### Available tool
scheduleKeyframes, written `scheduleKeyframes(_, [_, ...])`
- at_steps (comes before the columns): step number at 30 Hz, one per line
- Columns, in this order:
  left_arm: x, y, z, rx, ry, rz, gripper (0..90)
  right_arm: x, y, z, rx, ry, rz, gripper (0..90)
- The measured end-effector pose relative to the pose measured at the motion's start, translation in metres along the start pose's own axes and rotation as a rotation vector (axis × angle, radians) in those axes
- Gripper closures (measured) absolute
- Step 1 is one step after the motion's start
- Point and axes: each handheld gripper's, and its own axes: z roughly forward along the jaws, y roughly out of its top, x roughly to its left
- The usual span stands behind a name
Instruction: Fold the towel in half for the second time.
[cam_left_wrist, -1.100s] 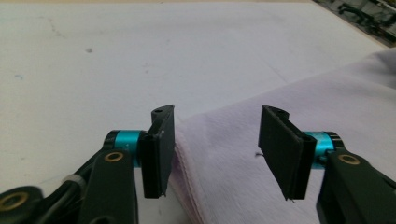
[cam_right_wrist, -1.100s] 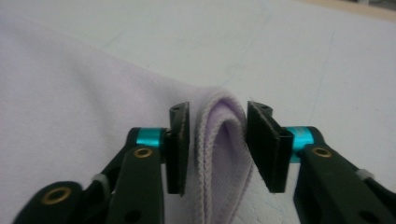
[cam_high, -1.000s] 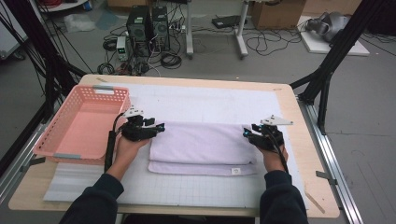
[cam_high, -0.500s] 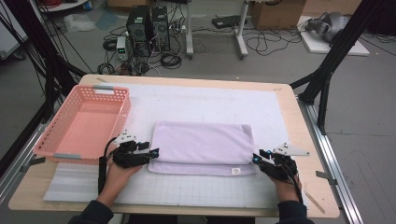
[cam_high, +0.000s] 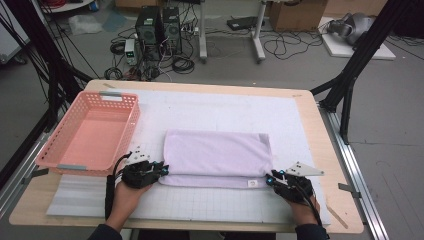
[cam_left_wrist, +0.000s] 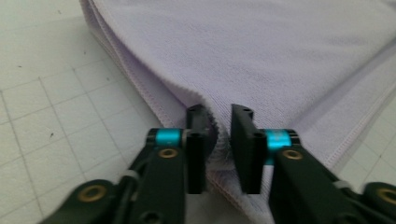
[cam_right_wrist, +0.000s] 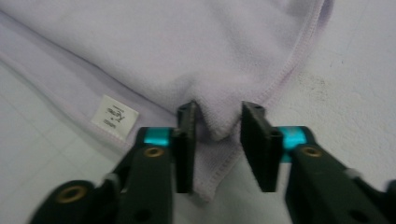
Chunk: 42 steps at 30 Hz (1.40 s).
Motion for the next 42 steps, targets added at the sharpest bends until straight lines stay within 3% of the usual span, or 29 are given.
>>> scheduleKeyframes(4, [-0.001, 0.000, -0.004, -0.028, 0.011, 0.026, 86.8, 0.000, 0.004, -0.003, -0.013, -0.019, -0.031, 85.7])
scheduleKeyframes(13, [-0.003, 0.005, -0.030, -0.119, -0.044, -0.019, 86.6, 0.001, 0.006, -0.028, -0.051, 0.009, -0.078, 85.9])
scheduleKeyframes(19, [-0.009, -0.001, -0.045, -0.114, -0.065, -0.034, 86.6, 0.005, 0.006, -0.046, -0.053, 0.050, -0.114, 86.0])
scheduleKeyframes(22, [-0.011, -0.008, -0.047, -0.075, -0.073, -0.032, 86.2, 0.005, -0.001, -0.047, -0.021, 0.064, -0.122, 85.3])
scheduleKeyframes(23, [-0.012, -0.011, -0.045, -0.063, -0.073, -0.036, 83.2, 0.005, -0.004, -0.045, 0.012, 0.078, -0.115, 82.1])
scheduleKeyframes(24, [-0.013, -0.012, -0.044, -0.055, -0.060, -0.043, 71.4, 0.004, -0.006, -0.044, 0.040, 0.078, -0.098, 72.3])
scheduleKeyframes(25, [-0.012, -0.012, -0.043, -0.061, -0.049, -0.064, 56.1, 0.002, -0.008, -0.043, 0.033, 0.076, -0.070, 67.9])
scheduleKeyframes(26, [-0.011, -0.011, -0.043, -0.077, -0.048, -0.077, 46.8, -0.001, -0.009, -0.045, 0.007, 0.099, -0.031, 66.1])
scheduleKeyframes(30, [-0.007, -0.007, -0.045, -0.124, -0.030, -0.055, 43.7, -0.010, -0.007, -0.054, -0.139, 0.108, 0.101, 61.0])
scheduleKeyframes(32, [-0.006, -0.008, -0.041, -0.116, -0.017, -0.064, 44.0, -0.010, -0.006, -0.052, -0.156, 0.085, 0.118, 60.4])
scheduleKeyframes(36, [-0.002, -0.007, -0.030, -0.095, 0.002, -0.056, 48.1, -0.005, -0.004, -0.032, -0.107, 0.069, 0.107, 58.2])
scheduleKeyframes(39, [-0.002, -0.007, -0.024, -0.082, 0.009, -0.054, 48.8, -0.003, -0.002, -0.013, -0.049, 0.030, 0.085, 58.0])
scheduleKeyframes(41, [-0.001, -0.007, -0.023, -0.076, 0.018, -0.050, 48.5, -0.002, -0.002, -0.005, 0.044, -0.023, 0.025, 71.3])
scheduleKeyframes(42, [-0.001, -0.007, -0.023, -0.077, 0.019, -0.054, 48.4, -0.002, -0.001, -0.006, 0.040, -0.014, 0.023, 77.7])
